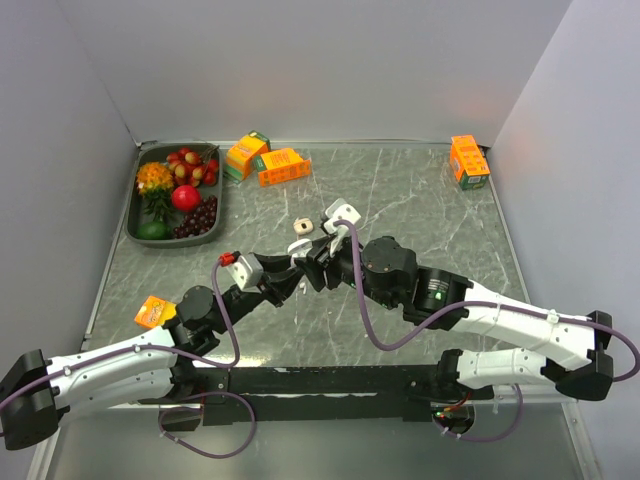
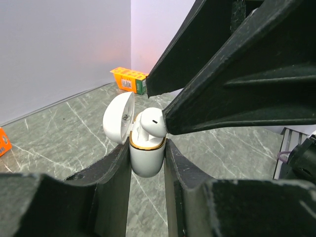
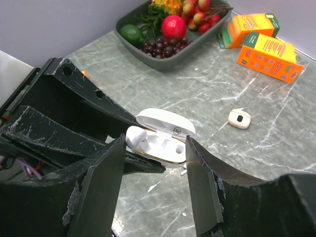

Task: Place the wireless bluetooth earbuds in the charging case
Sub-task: Place the earbud in the charging case.

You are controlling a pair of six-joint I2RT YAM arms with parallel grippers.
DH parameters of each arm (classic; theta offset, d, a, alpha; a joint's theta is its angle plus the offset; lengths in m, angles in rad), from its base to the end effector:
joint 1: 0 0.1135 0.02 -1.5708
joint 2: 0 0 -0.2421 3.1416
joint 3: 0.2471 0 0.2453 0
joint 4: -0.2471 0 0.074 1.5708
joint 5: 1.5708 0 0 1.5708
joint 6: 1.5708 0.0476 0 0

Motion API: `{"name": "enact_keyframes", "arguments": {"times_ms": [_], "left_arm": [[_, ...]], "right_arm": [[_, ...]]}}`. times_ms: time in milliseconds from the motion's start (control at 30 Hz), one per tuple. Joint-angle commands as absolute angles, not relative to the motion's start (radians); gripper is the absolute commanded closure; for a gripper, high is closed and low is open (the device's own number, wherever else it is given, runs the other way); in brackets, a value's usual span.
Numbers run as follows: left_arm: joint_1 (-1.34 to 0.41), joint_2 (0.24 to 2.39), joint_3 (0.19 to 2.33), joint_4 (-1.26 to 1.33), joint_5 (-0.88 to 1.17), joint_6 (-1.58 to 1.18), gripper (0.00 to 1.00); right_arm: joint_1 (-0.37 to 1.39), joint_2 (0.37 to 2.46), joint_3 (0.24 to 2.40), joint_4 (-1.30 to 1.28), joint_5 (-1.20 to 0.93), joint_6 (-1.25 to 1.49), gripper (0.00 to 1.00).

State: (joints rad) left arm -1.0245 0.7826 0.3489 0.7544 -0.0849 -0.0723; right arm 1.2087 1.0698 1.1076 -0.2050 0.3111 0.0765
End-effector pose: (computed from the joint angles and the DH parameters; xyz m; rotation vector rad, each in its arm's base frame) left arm 0.1097 -0.1727 0.2770 0.5278 1.1905 -0.8922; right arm 0.1046 0.2350 0.3749 -0.7481 1.6128 0.6716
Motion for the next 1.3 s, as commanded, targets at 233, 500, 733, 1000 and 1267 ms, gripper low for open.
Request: {"name": "enact_keyframes", "arguments": {"times_ms": [233,500,733,1000,1267], "left_arm": [[-1.025,0.764,0.388,0.782,-0.089,-0.087,0.99],[-1.023,0.765,0.388,0.792,-0.087,-0.089,0.99],[-1.023,0.758,0.387,0.792,-0.086,-0.09,0.99],[-1.023,0.756,0.383,0.792,-0.084,-0.095,0.99],[-1.023,0.753,0.383,0.792,-0.081,-0.097,0.99]], "right_arm": [[1.216,1.069,1.154,-0.229,0.387,0.074,0.41],[1.218,1.063,1.146,-0.242,0.41,0.068,0.41],[1.218,1.063,1.144,-0.244,0.423,0.054,0.41],[1.216,1.061,1.135,-0.23,0.429,0.009,0.41],[1.216,1.068,1.135,-0.227,0.451,-0.032,0.41]]}}
